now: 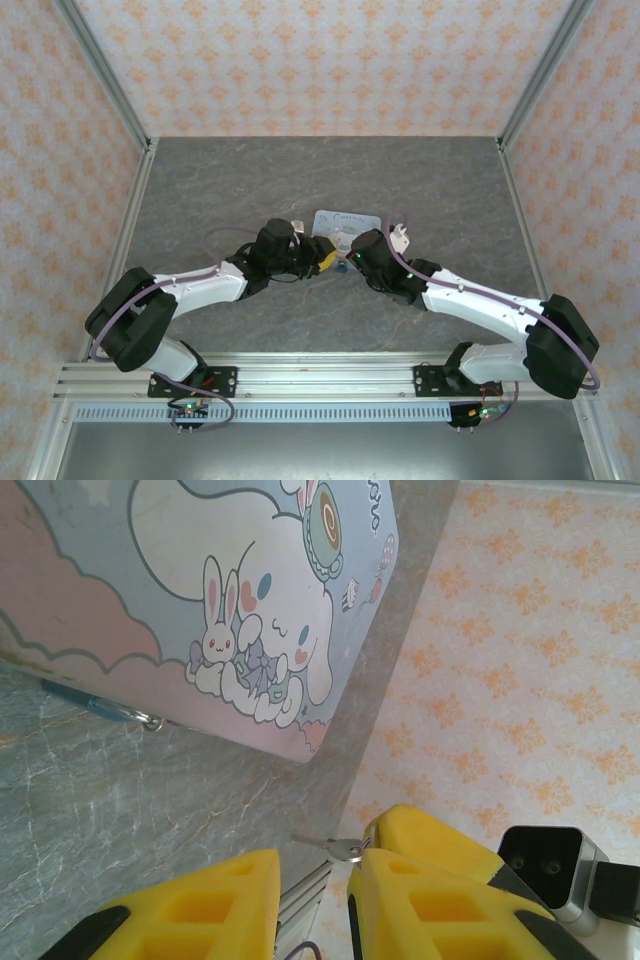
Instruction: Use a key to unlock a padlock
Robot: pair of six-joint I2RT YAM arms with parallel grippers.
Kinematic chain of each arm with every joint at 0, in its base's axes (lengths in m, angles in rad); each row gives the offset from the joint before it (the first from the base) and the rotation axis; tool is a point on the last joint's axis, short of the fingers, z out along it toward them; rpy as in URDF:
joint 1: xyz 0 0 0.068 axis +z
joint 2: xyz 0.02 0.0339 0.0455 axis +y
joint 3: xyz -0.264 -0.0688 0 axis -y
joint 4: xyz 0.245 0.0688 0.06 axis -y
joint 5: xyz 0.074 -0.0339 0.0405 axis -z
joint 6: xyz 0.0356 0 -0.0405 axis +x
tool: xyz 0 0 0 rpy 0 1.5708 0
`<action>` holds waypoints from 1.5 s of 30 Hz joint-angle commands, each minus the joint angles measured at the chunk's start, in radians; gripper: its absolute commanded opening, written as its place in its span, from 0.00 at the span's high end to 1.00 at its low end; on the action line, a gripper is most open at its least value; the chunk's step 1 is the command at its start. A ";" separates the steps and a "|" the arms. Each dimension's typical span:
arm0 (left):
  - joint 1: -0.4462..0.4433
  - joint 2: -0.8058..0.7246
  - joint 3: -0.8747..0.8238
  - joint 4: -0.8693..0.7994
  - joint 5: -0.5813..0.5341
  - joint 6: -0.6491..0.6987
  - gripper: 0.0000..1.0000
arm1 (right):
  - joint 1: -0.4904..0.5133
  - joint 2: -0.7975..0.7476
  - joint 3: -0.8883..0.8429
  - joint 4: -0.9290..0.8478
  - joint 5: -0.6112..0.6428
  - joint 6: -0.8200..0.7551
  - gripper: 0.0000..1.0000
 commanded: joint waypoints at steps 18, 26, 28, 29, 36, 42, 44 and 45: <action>-0.045 -0.005 0.039 0.090 -0.017 -0.057 0.76 | 0.007 0.024 -0.002 0.090 -0.006 0.013 1.00; -0.051 0.001 0.041 0.094 -0.036 -0.063 0.76 | 0.005 0.019 -0.018 0.103 -0.015 0.022 1.00; -0.052 0.005 0.042 0.097 -0.040 -0.065 0.77 | 0.005 0.017 -0.021 0.105 -0.016 0.023 1.00; -0.051 0.007 0.045 0.098 -0.041 -0.065 0.77 | 0.005 0.015 -0.023 0.107 -0.017 0.023 1.00; -0.056 0.027 0.059 0.102 -0.046 -0.068 0.81 | 0.005 0.010 -0.034 0.121 -0.023 0.031 1.00; -0.064 0.037 0.063 0.104 -0.052 -0.069 0.85 | 0.004 0.006 -0.040 0.130 -0.028 0.035 1.00; -0.066 0.039 0.063 0.104 -0.052 -0.069 0.86 | 0.002 0.006 -0.040 0.134 -0.030 0.035 1.00; -0.067 0.040 0.061 0.104 -0.052 -0.068 0.86 | 0.002 0.006 -0.042 0.135 -0.031 0.035 1.00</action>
